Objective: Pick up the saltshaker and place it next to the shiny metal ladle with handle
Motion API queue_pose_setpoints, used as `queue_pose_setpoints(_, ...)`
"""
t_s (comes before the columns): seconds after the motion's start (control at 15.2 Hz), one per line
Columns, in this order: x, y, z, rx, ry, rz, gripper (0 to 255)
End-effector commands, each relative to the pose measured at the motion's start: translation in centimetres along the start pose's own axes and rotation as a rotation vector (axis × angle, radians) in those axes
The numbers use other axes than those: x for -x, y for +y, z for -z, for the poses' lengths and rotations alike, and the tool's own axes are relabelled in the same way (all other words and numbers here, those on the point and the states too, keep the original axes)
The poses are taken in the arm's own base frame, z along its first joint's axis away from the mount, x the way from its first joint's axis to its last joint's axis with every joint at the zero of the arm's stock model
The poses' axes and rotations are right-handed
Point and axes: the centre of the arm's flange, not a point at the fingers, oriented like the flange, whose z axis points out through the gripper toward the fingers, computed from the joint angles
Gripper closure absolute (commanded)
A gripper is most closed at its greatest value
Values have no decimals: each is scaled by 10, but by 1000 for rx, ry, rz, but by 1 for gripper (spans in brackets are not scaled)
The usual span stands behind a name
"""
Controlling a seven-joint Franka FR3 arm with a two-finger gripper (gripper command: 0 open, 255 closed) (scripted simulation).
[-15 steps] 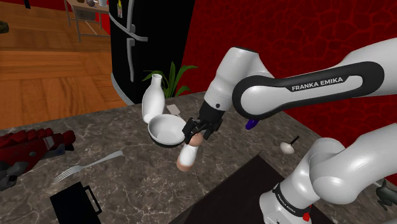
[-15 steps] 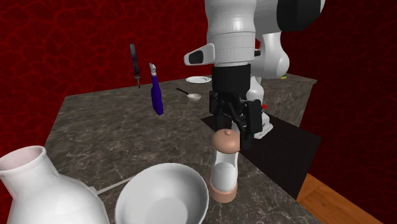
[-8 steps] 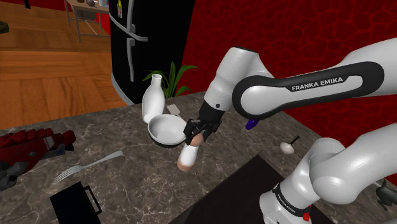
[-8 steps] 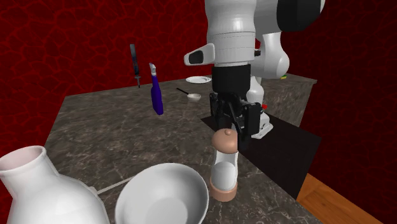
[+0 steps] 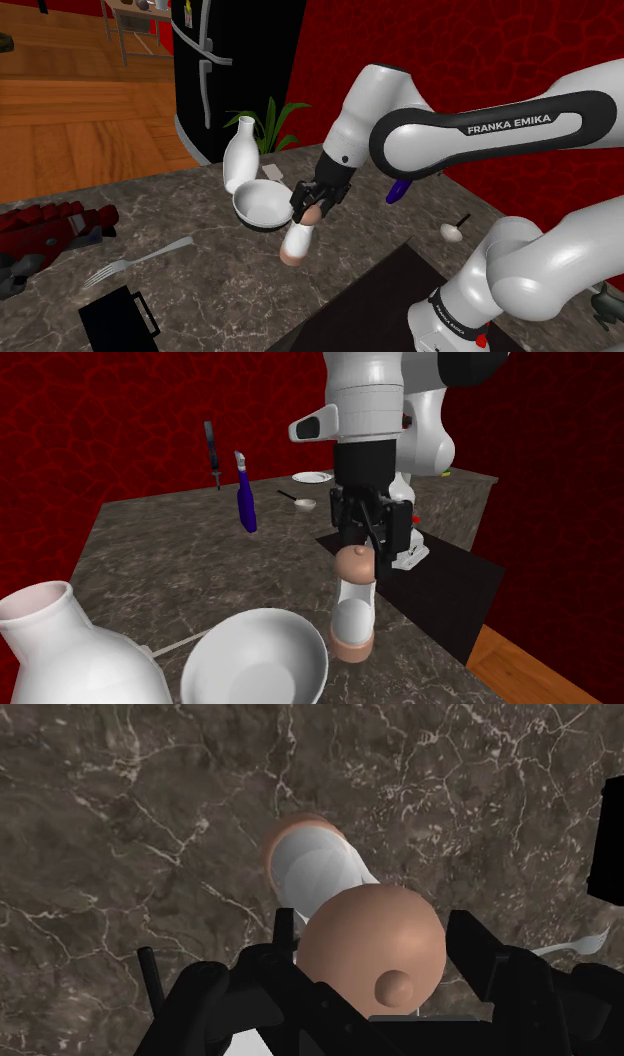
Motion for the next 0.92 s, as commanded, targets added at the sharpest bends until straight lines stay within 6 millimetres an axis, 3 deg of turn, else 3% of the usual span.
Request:
queue_pose_setpoints(0.0, 0, -1, 10, 0, 0, 0, 255)
queue_pose_setpoints(0.86, 0, -13, 78, 0, 0, 0, 255)
